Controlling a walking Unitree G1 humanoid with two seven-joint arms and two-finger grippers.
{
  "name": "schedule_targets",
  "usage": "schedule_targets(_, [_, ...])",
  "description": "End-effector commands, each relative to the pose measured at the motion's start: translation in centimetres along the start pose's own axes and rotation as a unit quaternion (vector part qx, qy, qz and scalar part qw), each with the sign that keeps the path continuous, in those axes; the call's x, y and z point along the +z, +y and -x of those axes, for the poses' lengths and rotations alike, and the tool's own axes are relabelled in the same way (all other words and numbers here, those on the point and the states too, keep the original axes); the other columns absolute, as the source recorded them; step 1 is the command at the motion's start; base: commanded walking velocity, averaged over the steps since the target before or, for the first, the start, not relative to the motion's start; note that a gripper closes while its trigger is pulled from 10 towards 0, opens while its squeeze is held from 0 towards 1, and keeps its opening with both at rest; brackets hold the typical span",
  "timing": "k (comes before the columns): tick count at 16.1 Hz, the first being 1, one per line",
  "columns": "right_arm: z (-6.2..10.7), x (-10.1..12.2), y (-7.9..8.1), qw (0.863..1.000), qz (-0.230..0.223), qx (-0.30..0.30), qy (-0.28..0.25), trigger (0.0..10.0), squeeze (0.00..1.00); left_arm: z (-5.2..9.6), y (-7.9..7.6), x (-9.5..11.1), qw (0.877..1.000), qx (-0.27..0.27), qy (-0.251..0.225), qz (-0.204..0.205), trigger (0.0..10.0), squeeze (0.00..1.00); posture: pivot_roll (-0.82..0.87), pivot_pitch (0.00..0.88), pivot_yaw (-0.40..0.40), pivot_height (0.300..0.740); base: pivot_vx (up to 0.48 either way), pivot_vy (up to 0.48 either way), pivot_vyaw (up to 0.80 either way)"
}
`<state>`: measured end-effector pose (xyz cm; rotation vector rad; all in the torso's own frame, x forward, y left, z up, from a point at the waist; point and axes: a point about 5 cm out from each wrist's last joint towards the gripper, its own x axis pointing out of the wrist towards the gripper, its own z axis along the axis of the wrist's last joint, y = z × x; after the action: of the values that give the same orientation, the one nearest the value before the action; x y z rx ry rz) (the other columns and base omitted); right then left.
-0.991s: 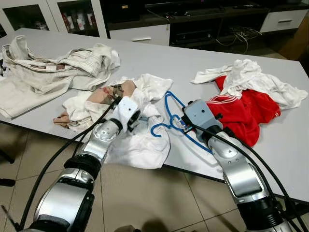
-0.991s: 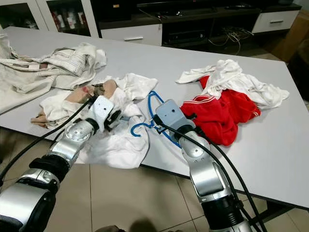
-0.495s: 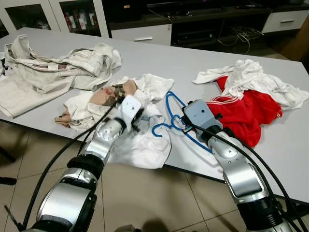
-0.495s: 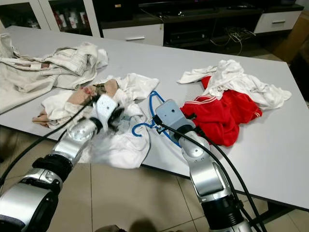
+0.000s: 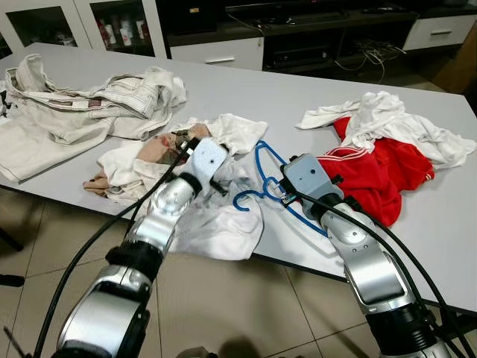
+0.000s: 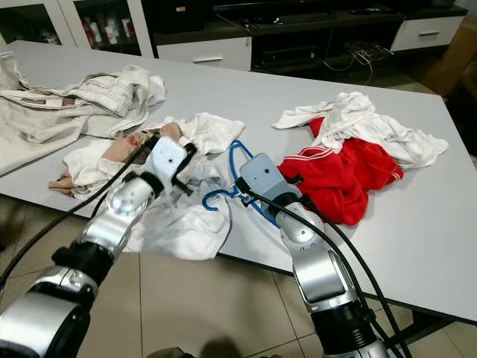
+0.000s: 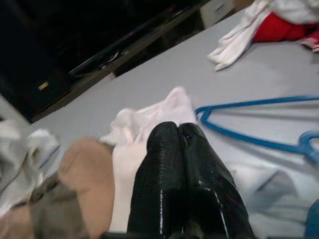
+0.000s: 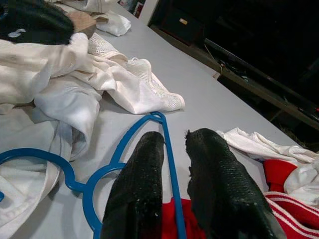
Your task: Hang hanger
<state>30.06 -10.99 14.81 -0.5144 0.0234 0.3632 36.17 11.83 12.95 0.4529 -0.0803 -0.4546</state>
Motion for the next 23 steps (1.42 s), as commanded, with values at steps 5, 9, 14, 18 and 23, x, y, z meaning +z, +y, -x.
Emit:
schedule_targets(5, [0.3, -0.7, 0.2, 0.999, -0.036, -0.008, -0.009, 10.0, 0.00, 0.7, 0.2, -0.1, 0.995, 0.038, -0.013, 0.087, 10.0, 0.00, 0.00, 0.004, 0.031, 0.723, 0.000, 0.000, 0.00])
schedule_targets(9, [0.6, -0.7, -1.1, 0.993, -0.098, -0.064, -0.035, 10.0, 0.00, 1.0, -0.5, -0.4, 0.992, 0.040, -0.006, 0.117, 10.0, 0.00, 0.01, 0.007, 0.030, 0.723, 0.000, 0.000, 0.20])
schedule_targets(14, [0.3, -1.2, -1.5, 0.990, -0.114, -0.078, -0.028, 10.0, 0.00, 0.8, -0.2, 0.3, 0.992, 0.037, -0.011, 0.120, 10.0, 0.00, 0.01, 0.002, 0.037, 0.723, 0.000, 0.000, 0.80])
schedule_targets(18, [-0.2, -1.4, -1.4, 0.989, -0.120, -0.081, -0.022, 10.0, 0.00, 0.8, -0.4, 0.4, 0.992, 0.031, -0.011, 0.119, 10.0, 0.00, 0.01, 0.000, 0.039, 0.723, 0.000, 0.000, 0.10])
schedule_targets(23, [-1.1, -1.3, -1.4, 0.991, -0.112, -0.075, -0.023, 10.0, 0.00, 0.9, 0.1, 0.5, 0.993, 0.040, -0.011, 0.113, 10.0, 0.00, 0.02, 0.000, 0.036, 0.723, 0.000, 0.000, 0.00])
